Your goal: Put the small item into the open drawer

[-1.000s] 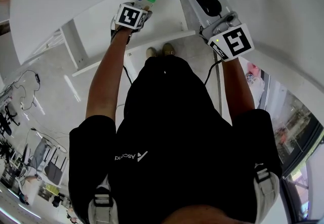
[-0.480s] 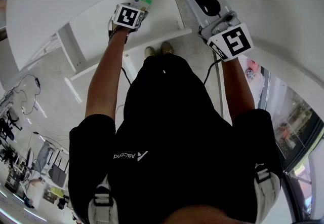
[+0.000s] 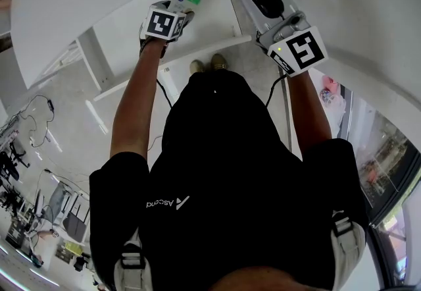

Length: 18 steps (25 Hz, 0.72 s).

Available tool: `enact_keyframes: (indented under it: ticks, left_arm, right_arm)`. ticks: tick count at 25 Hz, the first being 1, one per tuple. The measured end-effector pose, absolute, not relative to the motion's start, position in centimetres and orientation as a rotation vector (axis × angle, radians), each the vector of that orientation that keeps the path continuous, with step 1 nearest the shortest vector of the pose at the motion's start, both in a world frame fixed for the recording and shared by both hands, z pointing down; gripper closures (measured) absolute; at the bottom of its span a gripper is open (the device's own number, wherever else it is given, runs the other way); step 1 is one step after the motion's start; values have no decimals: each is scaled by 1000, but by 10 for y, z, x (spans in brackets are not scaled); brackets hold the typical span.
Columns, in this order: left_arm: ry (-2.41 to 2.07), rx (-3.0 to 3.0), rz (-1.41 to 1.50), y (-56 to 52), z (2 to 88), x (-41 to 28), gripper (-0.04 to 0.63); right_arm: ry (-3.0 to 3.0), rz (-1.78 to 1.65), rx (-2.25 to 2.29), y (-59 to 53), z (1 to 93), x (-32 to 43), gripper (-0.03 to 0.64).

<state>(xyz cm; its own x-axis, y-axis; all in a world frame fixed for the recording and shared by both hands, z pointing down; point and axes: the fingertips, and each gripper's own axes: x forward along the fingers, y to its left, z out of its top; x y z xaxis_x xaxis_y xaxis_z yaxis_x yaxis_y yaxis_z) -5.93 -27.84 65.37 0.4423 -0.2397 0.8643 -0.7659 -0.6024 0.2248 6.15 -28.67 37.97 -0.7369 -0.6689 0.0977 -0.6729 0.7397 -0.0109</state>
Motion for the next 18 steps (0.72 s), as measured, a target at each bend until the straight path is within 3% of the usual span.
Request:
enact_keyframes:
  ticks: [9, 18]
  left_arm:
    - [-942, 2366, 618, -286, 525, -44, 265]
    - [-1108, 2628, 181, -263, 381, -60, 386]
  right_arm:
    - [-2915, 20, 1057, -278, 359, 38, 615]
    - [-3017, 5, 1015, -257, 316, 7, 615]
